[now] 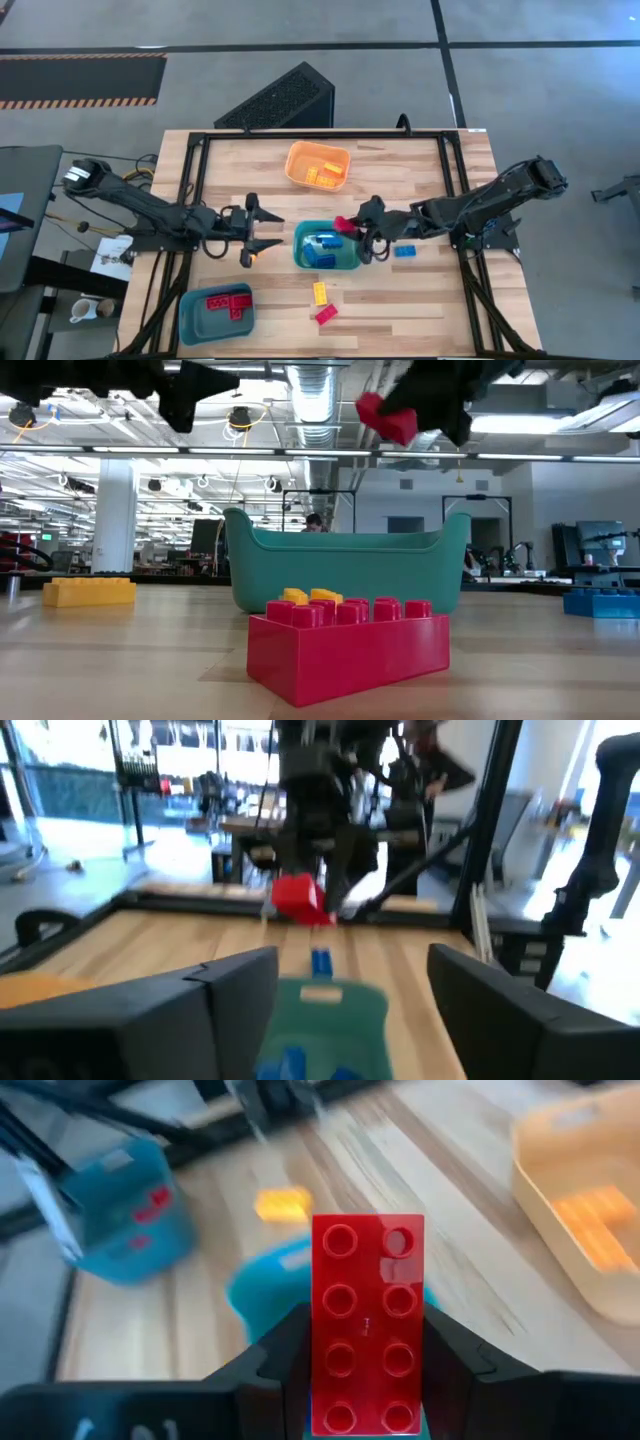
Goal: Sort & place blocks by color
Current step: Put the red game piece into the blue bin
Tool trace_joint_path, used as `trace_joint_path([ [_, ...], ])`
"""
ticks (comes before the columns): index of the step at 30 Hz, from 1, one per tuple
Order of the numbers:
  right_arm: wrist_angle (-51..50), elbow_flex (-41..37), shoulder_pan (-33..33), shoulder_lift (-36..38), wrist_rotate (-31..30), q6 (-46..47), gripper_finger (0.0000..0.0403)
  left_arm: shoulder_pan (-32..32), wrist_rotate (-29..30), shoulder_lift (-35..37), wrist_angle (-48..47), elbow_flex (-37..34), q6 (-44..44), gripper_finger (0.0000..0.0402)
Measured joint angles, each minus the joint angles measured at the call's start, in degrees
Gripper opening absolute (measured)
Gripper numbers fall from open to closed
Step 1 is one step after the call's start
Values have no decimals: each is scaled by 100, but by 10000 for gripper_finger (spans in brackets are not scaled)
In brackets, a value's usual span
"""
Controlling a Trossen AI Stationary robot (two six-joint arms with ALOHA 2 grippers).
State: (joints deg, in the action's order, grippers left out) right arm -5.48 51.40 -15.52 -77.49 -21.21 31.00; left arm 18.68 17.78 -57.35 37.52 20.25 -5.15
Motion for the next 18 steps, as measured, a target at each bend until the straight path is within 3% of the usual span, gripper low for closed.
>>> trace_joint_path([
  [8,1313,17,-87,-245,-1,-388,161,-9,-328,-720,1628,46,-129,294],
  [18,2527,128,-144,-883,17,-817,150,-213,-361,-1732,1690,748,-815,335],
])
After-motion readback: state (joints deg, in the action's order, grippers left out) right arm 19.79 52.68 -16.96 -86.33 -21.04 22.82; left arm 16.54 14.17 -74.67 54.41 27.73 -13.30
